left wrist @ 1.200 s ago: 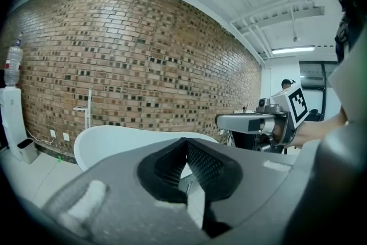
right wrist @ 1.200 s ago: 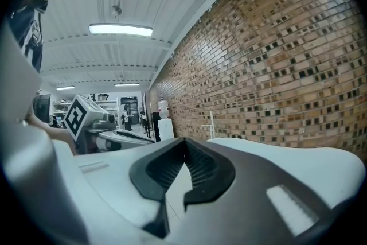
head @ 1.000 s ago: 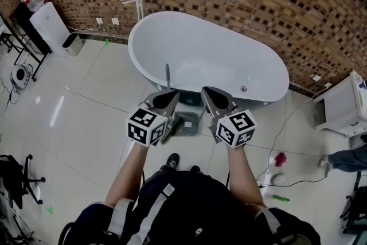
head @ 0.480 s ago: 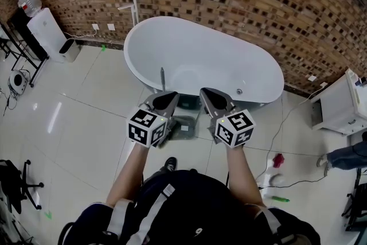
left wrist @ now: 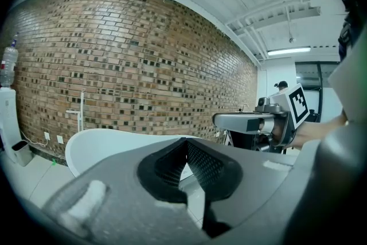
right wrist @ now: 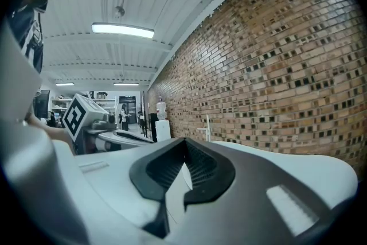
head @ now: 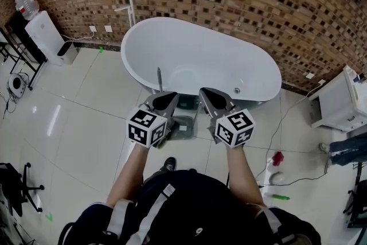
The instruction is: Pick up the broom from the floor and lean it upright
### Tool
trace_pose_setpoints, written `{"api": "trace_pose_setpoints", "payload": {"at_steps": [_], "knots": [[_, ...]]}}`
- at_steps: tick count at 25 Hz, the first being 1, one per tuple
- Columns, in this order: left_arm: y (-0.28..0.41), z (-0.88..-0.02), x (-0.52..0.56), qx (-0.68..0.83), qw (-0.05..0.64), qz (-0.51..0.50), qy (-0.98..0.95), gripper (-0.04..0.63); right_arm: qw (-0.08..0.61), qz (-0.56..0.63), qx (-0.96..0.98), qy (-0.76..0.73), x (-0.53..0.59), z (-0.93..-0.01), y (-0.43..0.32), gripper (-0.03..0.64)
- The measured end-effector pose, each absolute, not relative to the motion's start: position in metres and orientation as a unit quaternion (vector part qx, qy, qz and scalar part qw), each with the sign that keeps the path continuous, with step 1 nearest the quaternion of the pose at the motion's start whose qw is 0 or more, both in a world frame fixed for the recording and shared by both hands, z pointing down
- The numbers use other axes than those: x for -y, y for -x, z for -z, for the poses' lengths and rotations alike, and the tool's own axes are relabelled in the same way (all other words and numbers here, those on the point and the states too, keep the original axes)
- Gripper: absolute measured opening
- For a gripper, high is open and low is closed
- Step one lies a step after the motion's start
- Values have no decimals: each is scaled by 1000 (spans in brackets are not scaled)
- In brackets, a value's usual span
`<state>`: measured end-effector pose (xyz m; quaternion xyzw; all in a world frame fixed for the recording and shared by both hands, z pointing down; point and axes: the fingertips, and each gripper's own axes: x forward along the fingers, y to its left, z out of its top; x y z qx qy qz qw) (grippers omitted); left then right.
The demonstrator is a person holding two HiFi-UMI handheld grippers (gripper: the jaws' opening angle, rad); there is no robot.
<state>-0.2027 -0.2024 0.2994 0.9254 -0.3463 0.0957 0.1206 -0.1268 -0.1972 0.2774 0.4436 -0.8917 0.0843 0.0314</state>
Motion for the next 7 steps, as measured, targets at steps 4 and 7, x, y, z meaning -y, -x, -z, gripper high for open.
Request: {"api": "trace_pose_setpoints", "payload": {"at_steps": [4, 7], "knots": [[197, -300, 201, 343, 121, -96, -927, 2, 33, -84, 891, -445, 196, -278, 122, 3], [193, -301, 201, 340, 121, -96, -928, 2, 34, -85, 891, -446, 196, -279, 118, 3]]}}
